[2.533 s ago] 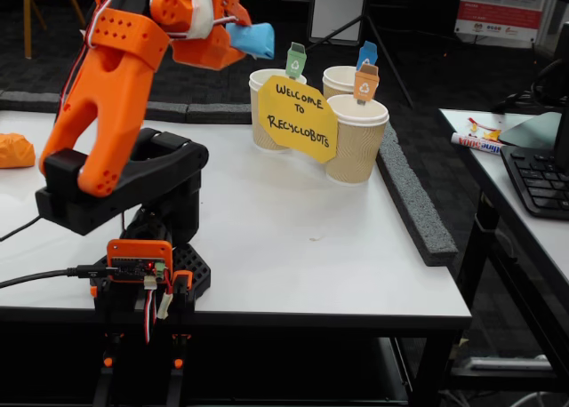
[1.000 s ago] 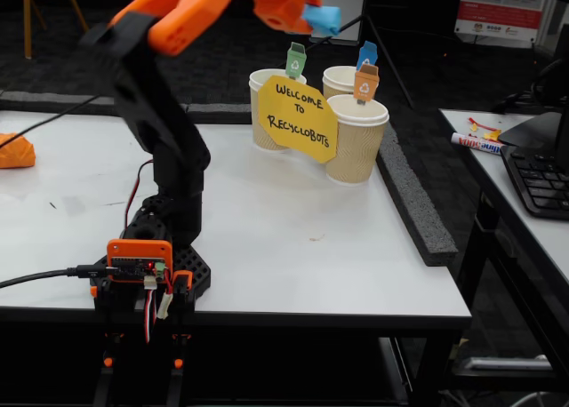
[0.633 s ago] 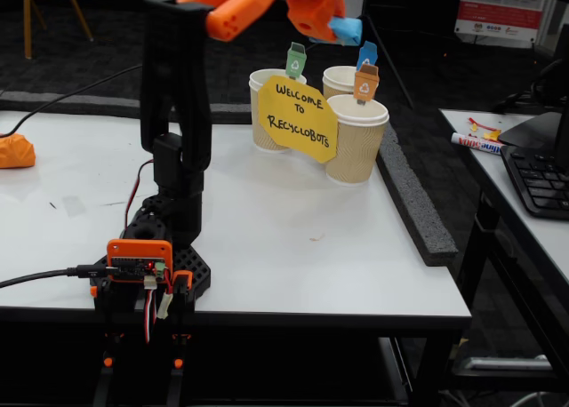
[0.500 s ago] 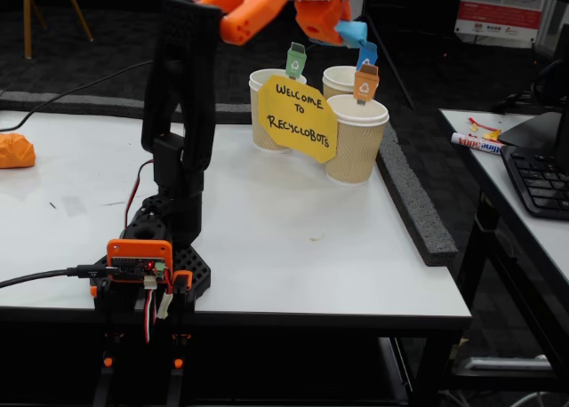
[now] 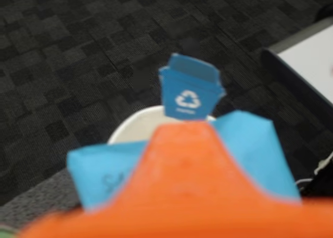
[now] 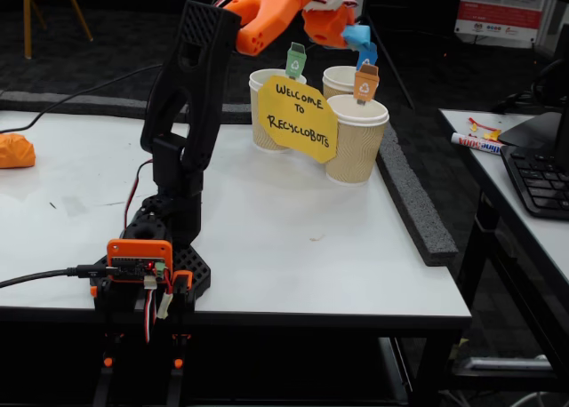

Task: Sort rubbish by color.

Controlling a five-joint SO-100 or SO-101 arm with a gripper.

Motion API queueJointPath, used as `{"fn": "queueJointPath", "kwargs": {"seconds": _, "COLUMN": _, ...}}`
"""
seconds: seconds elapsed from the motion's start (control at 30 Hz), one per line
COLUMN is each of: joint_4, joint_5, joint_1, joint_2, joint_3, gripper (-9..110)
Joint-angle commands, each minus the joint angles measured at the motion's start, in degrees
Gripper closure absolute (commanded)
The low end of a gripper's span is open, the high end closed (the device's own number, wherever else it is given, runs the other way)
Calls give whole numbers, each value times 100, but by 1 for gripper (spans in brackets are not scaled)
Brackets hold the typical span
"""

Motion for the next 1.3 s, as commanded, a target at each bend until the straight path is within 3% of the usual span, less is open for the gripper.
{"fn": "queueJointPath", "kwargs": {"seconds": 0.0, "joint_4": -246, "joint_5": -123, "joint_1": -167, "joint_2": 255, "joint_3": -844, "gripper": 101}}
{"fn": "queueJointPath", "kwargs": {"seconds": 0.1, "joint_4": -255, "joint_5": -123, "joint_1": -176, "joint_2": 229, "joint_3": -844, "gripper": 95}}
{"fn": "queueJointPath", "kwargs": {"seconds": 0.3, "joint_4": -290, "joint_5": -123, "joint_1": -53, "joint_2": 123, "joint_3": -782, "gripper": 69}}
{"fn": "queueJointPath", "kwargs": {"seconds": 0.43, "joint_4": -290, "joint_5": -123, "joint_1": 0, "joint_2": 114, "joint_3": -642, "gripper": 67}}
{"fn": "queueJointPath", "kwargs": {"seconds": 0.73, "joint_4": -237, "joint_5": -123, "joint_1": 0, "joint_2": 105, "joint_3": -606, "gripper": 71}}
{"fn": "queueJointPath", "kwargs": {"seconds": 0.9, "joint_4": 149, "joint_5": -123, "joint_1": 53, "joint_2": 281, "joint_3": -589, "gripper": 91}}
{"fn": "queueJointPath", "kwargs": {"seconds": 1.03, "joint_4": 272, "joint_5": -114, "joint_1": 141, "joint_2": 1143, "joint_3": 158, "gripper": 101}}
{"fn": "queueJointPath", "kwargs": {"seconds": 1.27, "joint_4": 870, "joint_5": -62, "joint_1": 158, "joint_2": 3146, "joint_3": 1696, "gripper": 101}}
